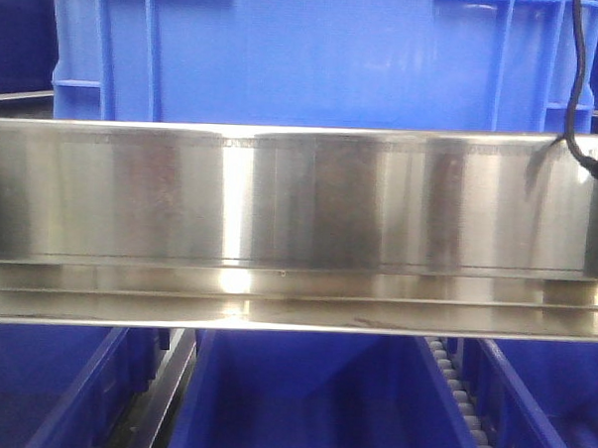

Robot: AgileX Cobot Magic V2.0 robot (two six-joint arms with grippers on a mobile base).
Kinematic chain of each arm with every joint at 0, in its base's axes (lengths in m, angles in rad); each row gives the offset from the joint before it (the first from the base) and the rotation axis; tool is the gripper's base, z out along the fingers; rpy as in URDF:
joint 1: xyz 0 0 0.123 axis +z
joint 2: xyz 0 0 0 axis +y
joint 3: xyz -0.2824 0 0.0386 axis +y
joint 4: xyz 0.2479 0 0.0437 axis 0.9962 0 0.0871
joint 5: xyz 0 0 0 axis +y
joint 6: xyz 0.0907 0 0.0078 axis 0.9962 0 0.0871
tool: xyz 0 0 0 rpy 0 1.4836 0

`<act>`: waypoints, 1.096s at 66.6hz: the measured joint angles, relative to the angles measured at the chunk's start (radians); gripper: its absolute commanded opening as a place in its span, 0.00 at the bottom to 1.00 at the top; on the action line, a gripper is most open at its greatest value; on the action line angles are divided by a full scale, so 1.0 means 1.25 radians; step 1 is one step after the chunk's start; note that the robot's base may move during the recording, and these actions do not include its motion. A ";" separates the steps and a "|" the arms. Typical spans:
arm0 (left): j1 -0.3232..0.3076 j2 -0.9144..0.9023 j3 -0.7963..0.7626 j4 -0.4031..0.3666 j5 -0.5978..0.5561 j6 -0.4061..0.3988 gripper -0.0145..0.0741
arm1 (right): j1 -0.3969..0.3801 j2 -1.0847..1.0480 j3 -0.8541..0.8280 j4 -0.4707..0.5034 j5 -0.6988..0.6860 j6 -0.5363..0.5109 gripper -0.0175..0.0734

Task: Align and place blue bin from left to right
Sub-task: 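Close both grippers on the blue bin's opposite side rims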

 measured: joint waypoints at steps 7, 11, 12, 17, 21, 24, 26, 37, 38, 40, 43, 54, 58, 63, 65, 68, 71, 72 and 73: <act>0.000 0.012 -0.002 0.000 0.002 -0.007 0.51 | 0.000 0.000 0.000 0.000 0.000 0.000 0.53; 0.000 0.016 -0.002 0.000 0.002 -0.010 0.51 | 0.000 0.000 0.000 0.000 0.000 0.000 0.53; 0.000 0.018 -0.002 0.000 0.002 -0.012 0.51 | 0.000 0.000 0.000 0.000 0.000 0.000 0.53; 0.000 0.021 -0.003 0.000 0.003 -0.015 0.51 | 0.000 0.000 0.000 0.000 0.002 0.000 0.53; 0.000 0.028 -0.004 0.002 0.003 -0.015 0.51 | 0.000 0.000 0.000 0.000 0.002 0.000 0.53; 0.000 0.031 -0.004 0.002 0.003 -0.017 0.51 | 0.000 0.000 0.000 0.000 0.002 0.000 0.53; 0.000 0.035 -0.004 0.002 0.003 -0.017 0.51 | 0.000 0.000 0.000 0.000 0.002 0.000 0.53; 0.000 0.053 -0.004 0.002 0.009 -0.020 0.51 | 0.000 0.000 0.000 0.000 0.002 0.000 0.53; 0.000 0.055 -0.004 0.002 0.010 -0.020 0.51 | 0.000 0.000 0.000 0.000 0.002 0.000 0.53; 0.000 0.058 -0.004 0.002 0.012 -0.020 0.51 | 0.000 0.000 0.000 0.000 0.002 0.000 0.53; 0.000 0.061 -0.004 0.002 0.013 -0.020 0.51 | 0.000 0.000 0.000 0.000 0.002 0.000 0.53; 0.000 0.061 -0.004 0.002 0.014 -0.020 0.51 | 0.000 0.000 0.000 0.000 0.002 0.000 0.53; 0.000 0.061 -0.004 0.002 0.014 -0.020 0.51 | 0.000 0.000 0.000 0.000 0.002 0.000 0.53; 0.000 0.061 -0.004 0.002 0.014 -0.020 0.51 | 0.000 0.000 0.000 0.000 0.002 0.000 0.53; 0.000 0.061 -0.004 0.002 0.014 -0.020 0.51 | 0.000 0.000 0.000 0.000 0.002 0.000 0.53; 0.000 0.061 -0.004 0.002 0.014 -0.020 0.51 | 0.000 0.000 0.000 0.000 0.002 0.000 0.53; 0.000 0.061 -0.004 0.002 0.016 -0.020 0.51 | 0.000 0.000 0.000 0.000 0.002 0.000 0.53; 0.000 0.061 -0.004 0.002 0.016 -0.021 0.51 | 0.000 0.000 0.000 0.000 0.002 0.000 0.53; 0.000 0.061 -0.004 0.002 0.018 -0.021 0.51 | 0.000 0.000 0.000 0.000 0.002 0.000 0.53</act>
